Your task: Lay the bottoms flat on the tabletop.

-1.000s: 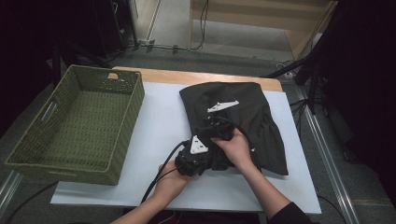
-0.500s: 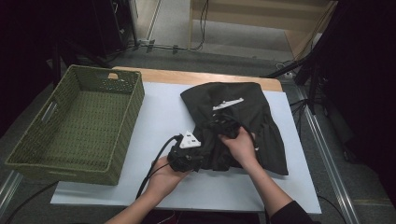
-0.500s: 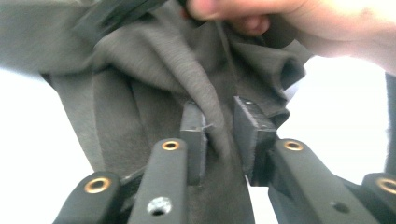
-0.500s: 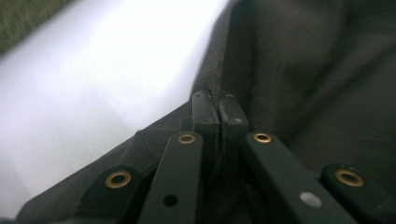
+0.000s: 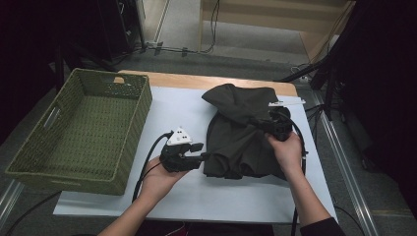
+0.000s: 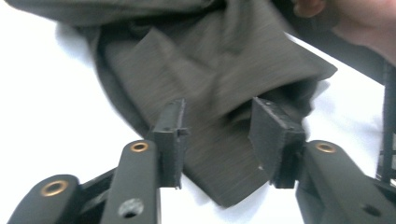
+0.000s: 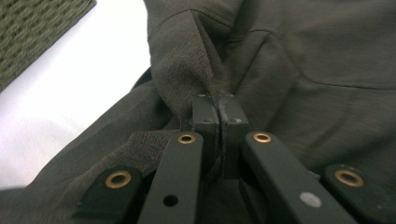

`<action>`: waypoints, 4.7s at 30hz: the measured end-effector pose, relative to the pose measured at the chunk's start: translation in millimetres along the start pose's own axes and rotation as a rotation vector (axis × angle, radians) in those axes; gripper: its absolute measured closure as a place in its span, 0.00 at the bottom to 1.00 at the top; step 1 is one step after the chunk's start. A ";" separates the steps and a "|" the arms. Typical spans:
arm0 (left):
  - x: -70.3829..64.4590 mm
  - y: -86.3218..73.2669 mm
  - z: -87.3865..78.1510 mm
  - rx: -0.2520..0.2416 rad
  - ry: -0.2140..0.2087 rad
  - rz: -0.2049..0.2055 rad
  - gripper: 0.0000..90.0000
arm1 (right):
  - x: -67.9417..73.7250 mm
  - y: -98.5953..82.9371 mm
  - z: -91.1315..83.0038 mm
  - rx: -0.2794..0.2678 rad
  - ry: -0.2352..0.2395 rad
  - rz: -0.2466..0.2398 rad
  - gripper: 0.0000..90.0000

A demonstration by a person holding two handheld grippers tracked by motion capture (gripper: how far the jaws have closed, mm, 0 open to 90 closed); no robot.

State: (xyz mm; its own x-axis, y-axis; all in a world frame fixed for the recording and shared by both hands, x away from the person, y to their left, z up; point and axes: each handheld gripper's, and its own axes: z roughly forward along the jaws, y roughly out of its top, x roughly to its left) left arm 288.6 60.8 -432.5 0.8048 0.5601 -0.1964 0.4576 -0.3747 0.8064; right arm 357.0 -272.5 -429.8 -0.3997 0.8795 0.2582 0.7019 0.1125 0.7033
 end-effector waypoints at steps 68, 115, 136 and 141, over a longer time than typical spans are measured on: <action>-37.4 0.3 62.9 0.176 -0.214 -0.022 0.98 | -96.3 -57.5 -50.6 -0.045 -0.137 0.195 0.85; 14.4 0.4 58.1 0.174 -0.070 0.007 0.47 | -88.6 -83.1 -32.9 0.107 -0.069 0.139 0.94; 31.3 6.9 46.8 0.151 -0.050 -0.048 0.47 | -25.1 -44.3 -63.8 -0.089 0.030 0.057 0.94; 37.5 6.6 46.3 0.150 -0.043 -0.065 0.47 | -8.3 -38.9 -52.8 -0.099 0.058 0.037 0.94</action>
State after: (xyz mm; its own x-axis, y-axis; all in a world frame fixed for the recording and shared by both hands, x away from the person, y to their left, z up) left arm 339.3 45.2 -460.3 0.7857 0.5555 -0.2720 0.5579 -0.4467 0.6994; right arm 301.9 -308.6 -424.3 -0.4097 0.8539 0.3210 0.6562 0.0315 0.7539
